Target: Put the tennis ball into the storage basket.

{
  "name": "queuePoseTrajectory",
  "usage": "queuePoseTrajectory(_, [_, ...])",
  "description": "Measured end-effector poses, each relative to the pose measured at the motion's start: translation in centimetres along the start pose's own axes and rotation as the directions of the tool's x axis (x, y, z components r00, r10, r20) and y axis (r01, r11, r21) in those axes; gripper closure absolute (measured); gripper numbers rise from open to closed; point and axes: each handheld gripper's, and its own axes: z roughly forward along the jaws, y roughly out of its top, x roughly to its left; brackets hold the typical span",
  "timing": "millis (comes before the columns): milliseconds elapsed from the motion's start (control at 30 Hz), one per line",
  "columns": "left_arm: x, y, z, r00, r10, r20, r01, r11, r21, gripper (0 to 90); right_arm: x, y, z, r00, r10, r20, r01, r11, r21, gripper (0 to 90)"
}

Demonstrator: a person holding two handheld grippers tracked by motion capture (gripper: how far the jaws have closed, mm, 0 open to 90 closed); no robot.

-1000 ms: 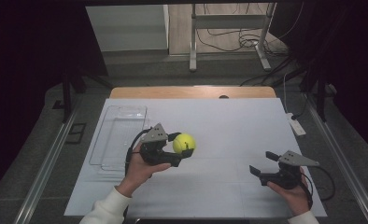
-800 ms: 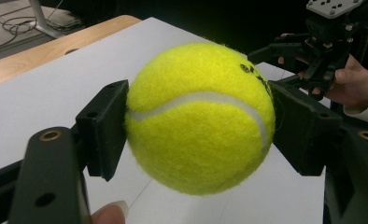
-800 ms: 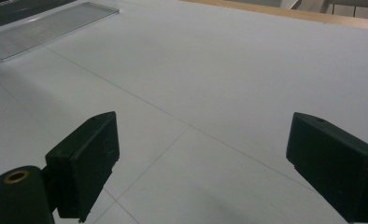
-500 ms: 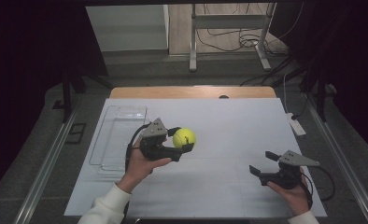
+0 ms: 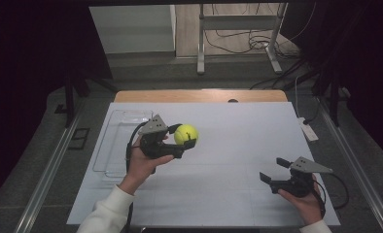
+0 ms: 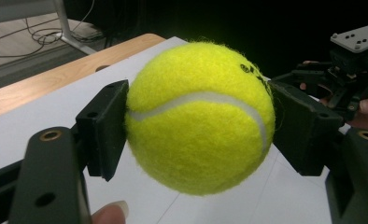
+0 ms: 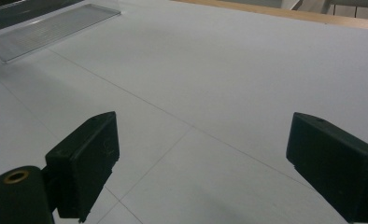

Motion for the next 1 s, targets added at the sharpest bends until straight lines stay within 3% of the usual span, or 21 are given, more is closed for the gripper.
queuePoseTrajectory(1000, [1.6, 0.7, -0.8, 0.9986, -0.026, -0.046, 0.025, 0.9995, -0.02, 27.1, 0.5, 0.1, 0.5, 0.9999, -0.002, -0.014, 0.002, 1.0, 0.007, 9.7])
